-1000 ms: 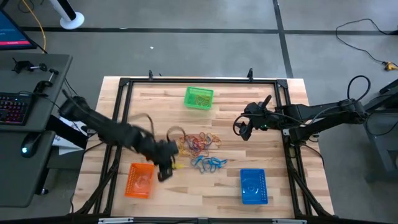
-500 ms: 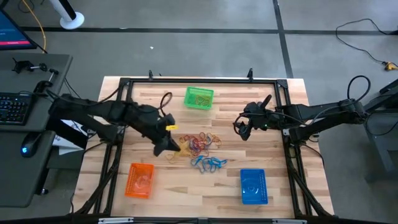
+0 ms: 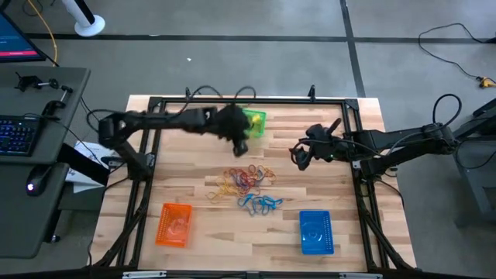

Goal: Sort rubber bands into baskets
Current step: Put the yellow rubber band into the green bin

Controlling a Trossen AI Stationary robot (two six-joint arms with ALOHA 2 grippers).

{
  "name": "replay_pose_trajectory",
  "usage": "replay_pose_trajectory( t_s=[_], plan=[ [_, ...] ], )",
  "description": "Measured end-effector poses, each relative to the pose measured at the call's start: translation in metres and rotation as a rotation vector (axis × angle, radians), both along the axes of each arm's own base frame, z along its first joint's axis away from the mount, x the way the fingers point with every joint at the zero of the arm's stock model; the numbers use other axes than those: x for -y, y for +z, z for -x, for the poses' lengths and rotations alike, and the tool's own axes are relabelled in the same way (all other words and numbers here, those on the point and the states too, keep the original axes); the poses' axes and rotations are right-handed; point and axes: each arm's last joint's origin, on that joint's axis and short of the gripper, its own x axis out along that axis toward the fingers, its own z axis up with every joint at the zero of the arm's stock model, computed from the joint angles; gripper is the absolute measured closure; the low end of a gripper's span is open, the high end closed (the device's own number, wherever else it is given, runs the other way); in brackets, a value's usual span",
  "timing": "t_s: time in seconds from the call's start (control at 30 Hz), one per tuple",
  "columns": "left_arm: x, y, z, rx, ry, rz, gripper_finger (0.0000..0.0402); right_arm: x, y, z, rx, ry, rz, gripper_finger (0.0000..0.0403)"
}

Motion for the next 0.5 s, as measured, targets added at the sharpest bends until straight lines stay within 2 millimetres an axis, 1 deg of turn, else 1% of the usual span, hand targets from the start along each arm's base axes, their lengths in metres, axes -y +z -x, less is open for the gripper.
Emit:
replay_pose_trajectory(
  t_s=[0.07,0.13,0.23,0.3,0.4,0.5],
  plan=[
    [-0.023,-0.011,0.0,-0.017,0.019,-0.032,0.0401,0.001,0.002,-0.001,0.038,-0.036,-0.005,0.0137],
    [-0.041,-0.016,0.002,-0.02,0.037,-0.058,0.0401,0.001,0.005,-0.003,0.087,-0.074,-0.013,0.0137],
    [-0.058,-0.021,0.007,-0.043,0.032,-0.093,0.0401,0.002,0.009,-0.006,0.15,-0.114,-0.008,0.0137],
    [-0.064,-0.025,0.008,-0.067,0.011,-0.112,0.0401,0.003,0.011,-0.007,0.178,-0.137,0.002,0.0137],
    [-0.067,-0.031,0.009,-0.106,-0.021,-0.123,0.0396,0.008,0.012,-0.008,0.195,-0.163,0.007,0.0137],
    [-0.067,-0.033,0.01,-0.122,-0.032,-0.114,0.0374,0.013,0.012,-0.008,0.207,-0.2,-0.007,0.0137]
  ],
)
